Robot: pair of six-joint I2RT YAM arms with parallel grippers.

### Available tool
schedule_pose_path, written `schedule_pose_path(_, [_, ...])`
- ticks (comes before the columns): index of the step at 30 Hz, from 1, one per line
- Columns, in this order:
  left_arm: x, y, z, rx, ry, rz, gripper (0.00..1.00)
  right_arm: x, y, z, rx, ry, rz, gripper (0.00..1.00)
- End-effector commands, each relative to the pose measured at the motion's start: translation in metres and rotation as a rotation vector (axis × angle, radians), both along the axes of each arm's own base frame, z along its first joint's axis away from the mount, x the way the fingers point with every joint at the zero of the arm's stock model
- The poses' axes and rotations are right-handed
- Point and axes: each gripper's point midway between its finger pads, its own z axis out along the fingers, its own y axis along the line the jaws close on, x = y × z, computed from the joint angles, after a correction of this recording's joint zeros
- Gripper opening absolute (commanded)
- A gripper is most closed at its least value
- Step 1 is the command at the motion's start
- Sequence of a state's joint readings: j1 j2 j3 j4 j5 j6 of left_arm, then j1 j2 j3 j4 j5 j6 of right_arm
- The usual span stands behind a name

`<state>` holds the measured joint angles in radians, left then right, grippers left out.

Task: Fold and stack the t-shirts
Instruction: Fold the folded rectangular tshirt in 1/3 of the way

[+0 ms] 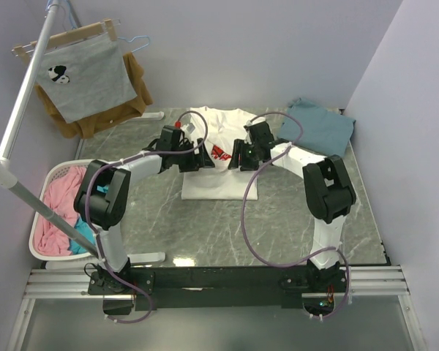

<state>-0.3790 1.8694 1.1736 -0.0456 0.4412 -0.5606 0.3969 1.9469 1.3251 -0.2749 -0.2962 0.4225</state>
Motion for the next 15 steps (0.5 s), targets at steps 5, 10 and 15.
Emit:
schedule_pose_path(5, [0.055,0.004,0.064,0.059,-0.254,0.06,0.86,0.028,0.006,-0.004,-0.025,-0.04,0.015,0.61])
schedule_pose_path(10, [0.029,0.005,0.086,0.044,-0.245,0.014,0.88,0.05,0.007,-0.001,-0.032,-0.077,-0.002,0.61])
schedule_pose_path(15, [-0.032,0.005,0.074,0.039,-0.177,-0.093,0.88,0.062,0.008,0.006,-0.033,-0.101,-0.004,0.61])
